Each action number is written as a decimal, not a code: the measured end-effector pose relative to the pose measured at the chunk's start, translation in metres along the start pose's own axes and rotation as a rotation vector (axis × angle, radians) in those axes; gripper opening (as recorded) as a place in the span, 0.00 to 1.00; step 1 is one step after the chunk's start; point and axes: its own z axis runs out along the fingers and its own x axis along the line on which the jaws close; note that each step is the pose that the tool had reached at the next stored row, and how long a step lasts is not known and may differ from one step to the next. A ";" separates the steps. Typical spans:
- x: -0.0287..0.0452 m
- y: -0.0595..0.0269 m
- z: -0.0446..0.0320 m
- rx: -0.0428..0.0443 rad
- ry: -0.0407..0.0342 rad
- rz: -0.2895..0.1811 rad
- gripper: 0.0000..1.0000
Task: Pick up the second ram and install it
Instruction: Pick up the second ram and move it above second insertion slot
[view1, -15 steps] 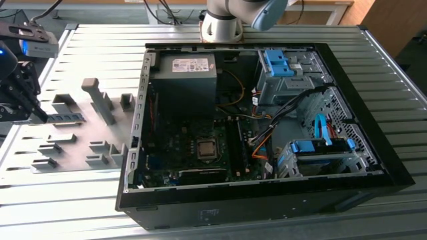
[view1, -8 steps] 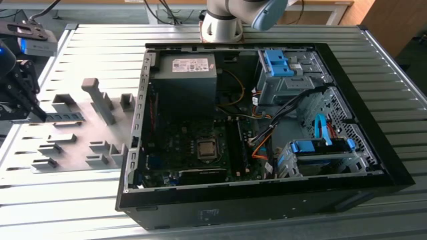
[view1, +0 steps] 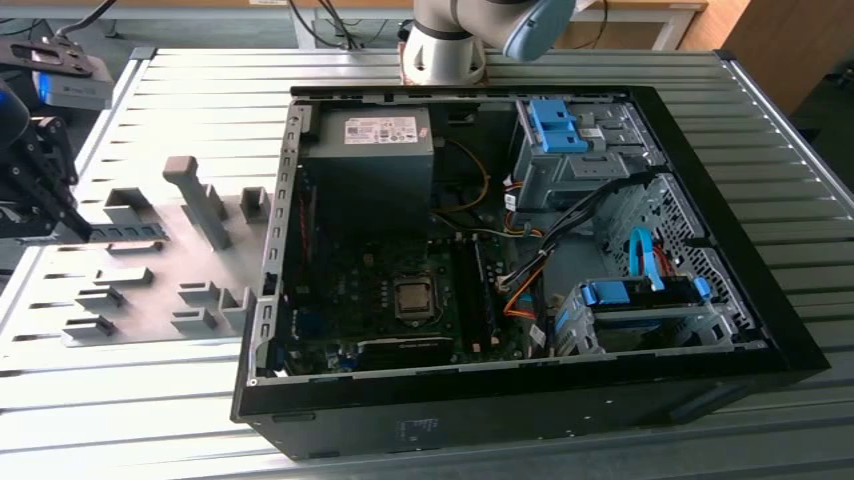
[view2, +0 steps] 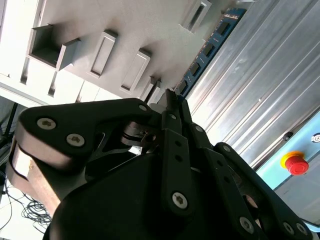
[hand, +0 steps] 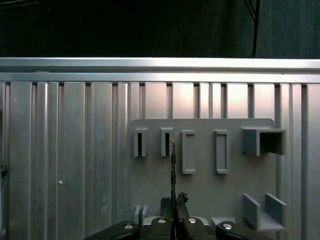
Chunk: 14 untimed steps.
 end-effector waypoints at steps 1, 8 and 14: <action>0.0000 0.0000 -0.0004 0.0000 0.0000 0.000 0.14; 0.0000 0.0000 -0.0029 0.0001 -0.0001 0.000 0.14; 0.0000 0.0000 -0.0044 0.0001 -0.0001 0.000 0.14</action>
